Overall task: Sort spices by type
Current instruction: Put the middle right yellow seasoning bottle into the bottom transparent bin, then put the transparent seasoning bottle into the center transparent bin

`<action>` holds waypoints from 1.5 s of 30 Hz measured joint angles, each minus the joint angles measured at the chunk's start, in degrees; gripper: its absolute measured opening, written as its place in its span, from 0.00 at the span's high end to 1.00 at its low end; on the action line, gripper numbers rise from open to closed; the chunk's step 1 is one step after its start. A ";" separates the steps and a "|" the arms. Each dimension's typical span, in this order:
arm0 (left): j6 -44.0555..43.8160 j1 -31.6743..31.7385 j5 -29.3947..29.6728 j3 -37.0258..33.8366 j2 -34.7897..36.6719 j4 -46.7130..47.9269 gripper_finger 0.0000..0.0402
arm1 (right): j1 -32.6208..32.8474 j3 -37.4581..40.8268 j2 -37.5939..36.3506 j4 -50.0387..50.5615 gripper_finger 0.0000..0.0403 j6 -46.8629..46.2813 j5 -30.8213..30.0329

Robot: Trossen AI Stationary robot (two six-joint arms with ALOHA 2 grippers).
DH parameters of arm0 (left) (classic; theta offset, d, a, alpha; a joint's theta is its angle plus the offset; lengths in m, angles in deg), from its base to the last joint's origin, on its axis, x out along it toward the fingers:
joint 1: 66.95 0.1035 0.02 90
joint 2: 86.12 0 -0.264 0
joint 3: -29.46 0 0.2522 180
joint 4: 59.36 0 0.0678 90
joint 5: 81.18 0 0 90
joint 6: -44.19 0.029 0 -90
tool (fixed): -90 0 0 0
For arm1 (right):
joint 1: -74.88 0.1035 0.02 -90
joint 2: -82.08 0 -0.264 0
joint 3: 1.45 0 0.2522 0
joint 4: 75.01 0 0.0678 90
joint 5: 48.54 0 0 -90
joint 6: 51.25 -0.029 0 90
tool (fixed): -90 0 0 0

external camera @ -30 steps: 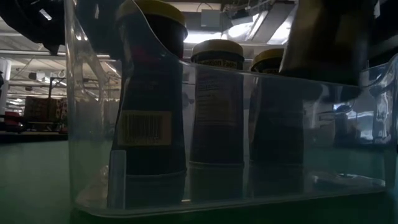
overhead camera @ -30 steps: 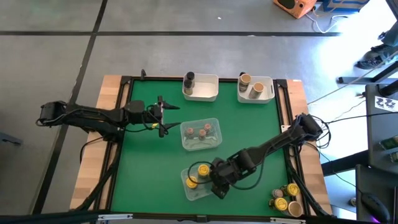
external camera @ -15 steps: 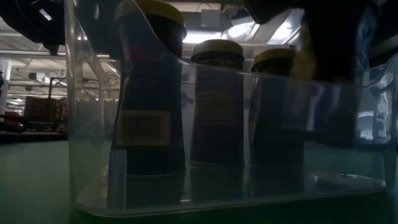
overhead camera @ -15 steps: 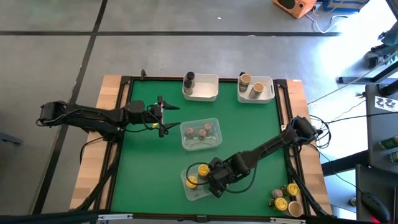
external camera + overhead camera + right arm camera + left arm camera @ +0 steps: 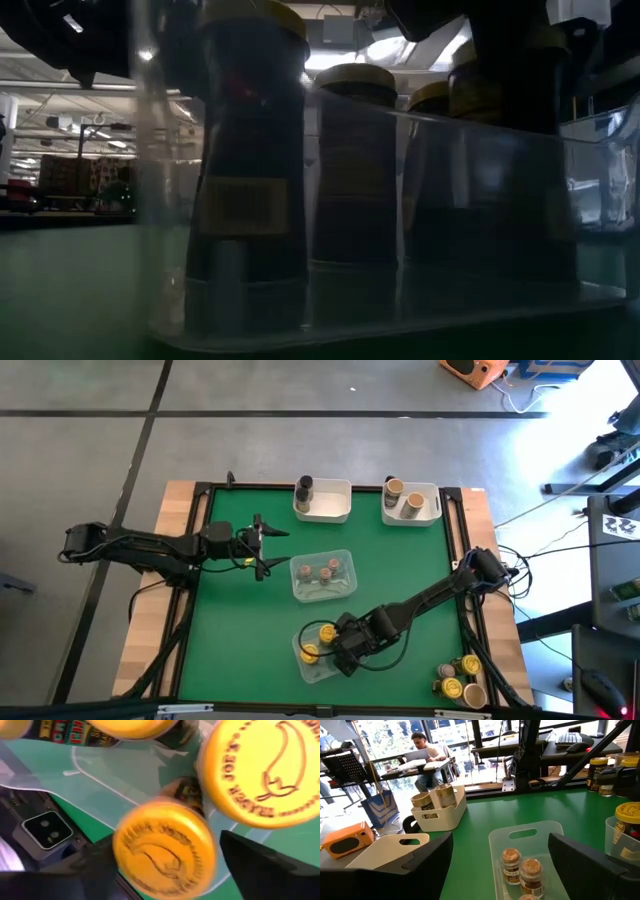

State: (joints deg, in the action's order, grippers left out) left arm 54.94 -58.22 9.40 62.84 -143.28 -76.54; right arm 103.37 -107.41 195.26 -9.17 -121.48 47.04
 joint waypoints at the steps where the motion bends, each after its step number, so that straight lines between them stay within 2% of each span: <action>1: 0.01 -0.09 0.01 0.00 0.00 0.00 0.22 | 0.00 -0.24 -0.06 0.29 0.13 0.00 -0.08; 5: -0.03 -0.24 0.00 0.00 0.00 -0.04 0.22 | 0.08 -4.46 -0.02 4.59 0.07 0.03 -0.57; 13: -0.08 -0.25 0.00 0.00 0.00 0.00 0.22 | 2.56 -15.66 -0.12 18.62 0.08 1.36 -3.06; 19: -0.32 -0.25 0.00 0.00 0.00 0.04 0.22 | 6.72 -18.88 -0.19 29.59 0.08 -5.56 -7.20; 23: -0.54 -0.25 0.00 0.00 0.00 0.03 0.22 | 10.40 -18.48 -0.21 37.76 0.08 -15.49 -7.82; 29: -1.36 -0.25 0.00 0.00 0.00 -0.19 0.22 | 16.30 -16.78 -2.75 38.02 0.08 -30.62 -8.63; 34: -1.78 -0.25 0.00 0.00 0.00 -0.49 0.22 | 22.05 -10.64 -5.49 37.65 0.08 -45.05 -4.99; 39: -1.90 -0.25 0.02 0.00 0.00 -0.56 0.22 | 27.53 -3.39 -11.40 38.05 0.08 -61.90 -2.95; 42: -2.15 -0.25 0.00 0.00 0.00 -0.96 0.22 | 28.74 -0.69 -13.60 38.05 0.08 -64.34 0.43; 45: -3.08 -0.25 0.00 0.00 0.00 -1.01 0.22 | 28.65 0.13 -13.79 38.03 0.08 -62.76 -0.04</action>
State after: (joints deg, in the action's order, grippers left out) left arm 51.86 -58.48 9.40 62.84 -143.28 -77.55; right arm 132.02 -107.28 181.47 28.85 -184.25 47.00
